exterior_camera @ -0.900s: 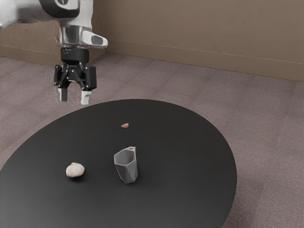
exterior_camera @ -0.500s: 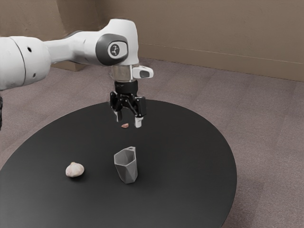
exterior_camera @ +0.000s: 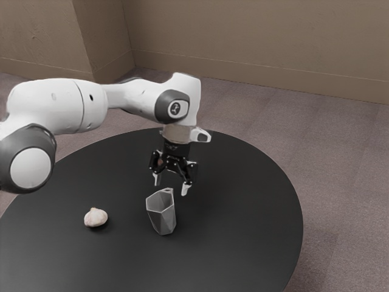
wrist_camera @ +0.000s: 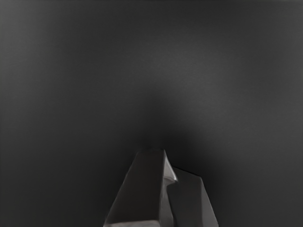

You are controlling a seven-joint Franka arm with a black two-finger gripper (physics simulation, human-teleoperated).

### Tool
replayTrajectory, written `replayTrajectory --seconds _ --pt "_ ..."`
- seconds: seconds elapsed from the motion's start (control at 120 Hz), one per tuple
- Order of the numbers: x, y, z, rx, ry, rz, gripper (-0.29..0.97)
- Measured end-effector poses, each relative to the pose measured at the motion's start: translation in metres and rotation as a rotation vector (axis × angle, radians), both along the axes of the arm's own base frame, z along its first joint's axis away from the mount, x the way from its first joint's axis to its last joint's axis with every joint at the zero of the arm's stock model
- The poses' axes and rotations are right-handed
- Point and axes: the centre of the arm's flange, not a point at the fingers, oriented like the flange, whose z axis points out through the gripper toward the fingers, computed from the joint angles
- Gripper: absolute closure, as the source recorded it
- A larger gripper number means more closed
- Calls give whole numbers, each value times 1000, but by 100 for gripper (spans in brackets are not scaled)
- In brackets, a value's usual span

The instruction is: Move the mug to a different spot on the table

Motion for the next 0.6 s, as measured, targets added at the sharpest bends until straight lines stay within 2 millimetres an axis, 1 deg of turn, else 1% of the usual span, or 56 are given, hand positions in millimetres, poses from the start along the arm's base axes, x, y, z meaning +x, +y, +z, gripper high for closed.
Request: replayTrajectory --seconds 0.2,0.267,0.5,0.6 --pt "3 3 -23 47 30 67 0" --pt "3 3 -29 63 37 81 2" --pt "3 4 -36 97 38 113 23" --pt "2 3 -36 101 36 120 30"
